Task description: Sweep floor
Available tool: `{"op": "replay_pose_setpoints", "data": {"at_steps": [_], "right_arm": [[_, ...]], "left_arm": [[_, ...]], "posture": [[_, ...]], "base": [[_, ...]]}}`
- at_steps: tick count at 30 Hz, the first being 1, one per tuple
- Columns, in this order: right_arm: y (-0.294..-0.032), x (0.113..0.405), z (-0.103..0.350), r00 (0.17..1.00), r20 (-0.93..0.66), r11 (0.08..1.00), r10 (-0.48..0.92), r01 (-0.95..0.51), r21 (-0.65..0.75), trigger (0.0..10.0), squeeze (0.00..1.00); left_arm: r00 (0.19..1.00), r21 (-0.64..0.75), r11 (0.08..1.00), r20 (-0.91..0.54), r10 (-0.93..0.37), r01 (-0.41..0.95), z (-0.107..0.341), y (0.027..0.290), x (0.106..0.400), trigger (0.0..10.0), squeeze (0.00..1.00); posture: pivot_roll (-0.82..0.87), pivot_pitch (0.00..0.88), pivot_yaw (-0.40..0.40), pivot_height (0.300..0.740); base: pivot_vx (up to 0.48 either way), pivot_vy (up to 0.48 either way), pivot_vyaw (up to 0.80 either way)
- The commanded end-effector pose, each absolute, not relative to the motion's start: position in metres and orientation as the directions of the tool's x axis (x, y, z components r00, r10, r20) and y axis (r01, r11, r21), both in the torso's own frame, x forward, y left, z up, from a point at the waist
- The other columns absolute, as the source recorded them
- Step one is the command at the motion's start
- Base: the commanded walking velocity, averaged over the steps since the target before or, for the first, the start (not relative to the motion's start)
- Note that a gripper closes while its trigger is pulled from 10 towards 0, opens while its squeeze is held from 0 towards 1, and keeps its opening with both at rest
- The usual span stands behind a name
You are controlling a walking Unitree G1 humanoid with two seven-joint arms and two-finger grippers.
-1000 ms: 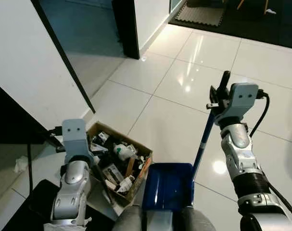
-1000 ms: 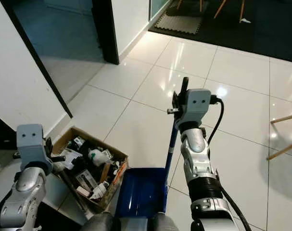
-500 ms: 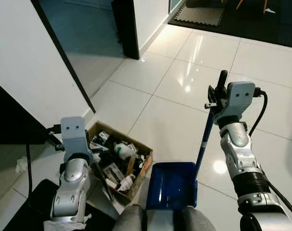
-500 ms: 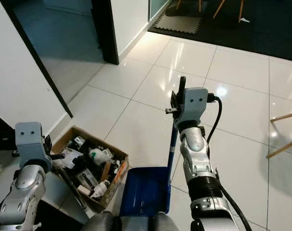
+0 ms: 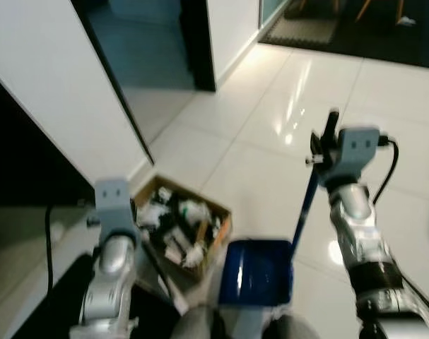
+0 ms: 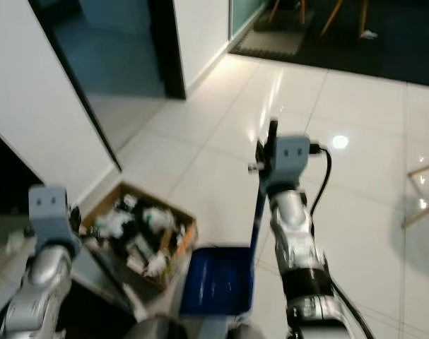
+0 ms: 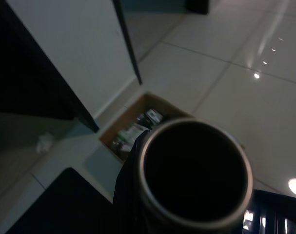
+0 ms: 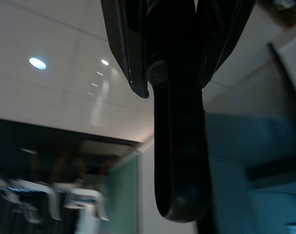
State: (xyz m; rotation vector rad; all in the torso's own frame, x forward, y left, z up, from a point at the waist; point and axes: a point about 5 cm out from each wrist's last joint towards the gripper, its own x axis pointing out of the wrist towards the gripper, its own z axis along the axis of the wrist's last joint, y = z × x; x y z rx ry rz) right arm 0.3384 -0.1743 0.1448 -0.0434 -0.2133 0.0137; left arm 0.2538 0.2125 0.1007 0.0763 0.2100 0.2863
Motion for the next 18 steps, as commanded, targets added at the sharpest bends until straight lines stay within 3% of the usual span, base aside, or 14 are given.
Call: {"op": "replay_pose_setpoints", "data": {"at_steps": [1, 18], "right_arm": [[-0.1683, 0.3395, 0.1489, 0.975, 0.221, 0.999, 0.036, -0.028, -0.043, 10.0, 0.00], [-0.1669, 0.3402, 0.1496, 0.975, 0.213, 0.998, 0.054, -0.044, -0.054, 10.0, 0.00]], "left_arm": [[0.933, 0.114, 0.951, -0.194, 0.304, -0.287, 0.0996, 0.2162, 0.2517, 10.0, 0.00], [0.932, 0.110, 0.951, -0.194, 0.306, -0.290, 0.0979, 0.2152, 0.2515, 10.0, 0.00]], "posture": [[0.09, 0.071, 0.061, 0.740], [0.09, 0.070, 0.051, 0.740]], "base": [[-0.390, 0.000, 0.00], [-0.387, 0.000, 0.00]]}}
